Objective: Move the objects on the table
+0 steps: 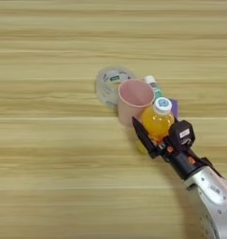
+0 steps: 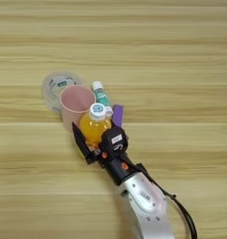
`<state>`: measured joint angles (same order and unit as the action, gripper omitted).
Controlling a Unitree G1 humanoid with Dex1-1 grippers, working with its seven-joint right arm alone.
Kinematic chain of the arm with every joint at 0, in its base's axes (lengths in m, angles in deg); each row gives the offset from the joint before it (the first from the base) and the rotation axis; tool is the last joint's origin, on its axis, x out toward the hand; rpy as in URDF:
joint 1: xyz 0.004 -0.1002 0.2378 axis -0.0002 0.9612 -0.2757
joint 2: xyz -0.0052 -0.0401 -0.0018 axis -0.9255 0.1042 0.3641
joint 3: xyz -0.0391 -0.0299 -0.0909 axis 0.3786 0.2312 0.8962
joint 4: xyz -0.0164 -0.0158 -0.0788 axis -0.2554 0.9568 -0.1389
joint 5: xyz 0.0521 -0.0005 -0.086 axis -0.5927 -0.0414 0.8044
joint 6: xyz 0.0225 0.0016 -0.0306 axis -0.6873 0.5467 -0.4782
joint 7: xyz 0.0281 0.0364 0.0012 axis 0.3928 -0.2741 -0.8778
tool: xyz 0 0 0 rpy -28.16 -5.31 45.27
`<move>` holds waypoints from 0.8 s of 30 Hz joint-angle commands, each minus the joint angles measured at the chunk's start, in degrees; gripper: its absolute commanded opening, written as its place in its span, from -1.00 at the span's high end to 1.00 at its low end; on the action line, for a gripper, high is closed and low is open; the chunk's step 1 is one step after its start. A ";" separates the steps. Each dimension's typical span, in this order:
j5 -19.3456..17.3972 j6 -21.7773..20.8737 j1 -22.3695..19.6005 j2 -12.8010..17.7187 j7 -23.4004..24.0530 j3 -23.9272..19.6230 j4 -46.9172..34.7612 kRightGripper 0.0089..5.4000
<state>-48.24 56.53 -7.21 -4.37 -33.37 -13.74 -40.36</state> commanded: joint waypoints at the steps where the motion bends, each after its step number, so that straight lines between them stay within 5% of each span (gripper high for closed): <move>1: -1.41 -0.70 -1.89 1.18 0.87 -1.74 -7.07 -0.26; 17: -6.61 0.83 -2.37 2.13 1.36 -6.81 -16.02 -0.26; 24: -5.66 -1.06 -7.72 0.56 5.14 -10.36 -15.46 -0.26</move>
<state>-54.07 58.35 -9.99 -3.86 -30.38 -22.78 -53.10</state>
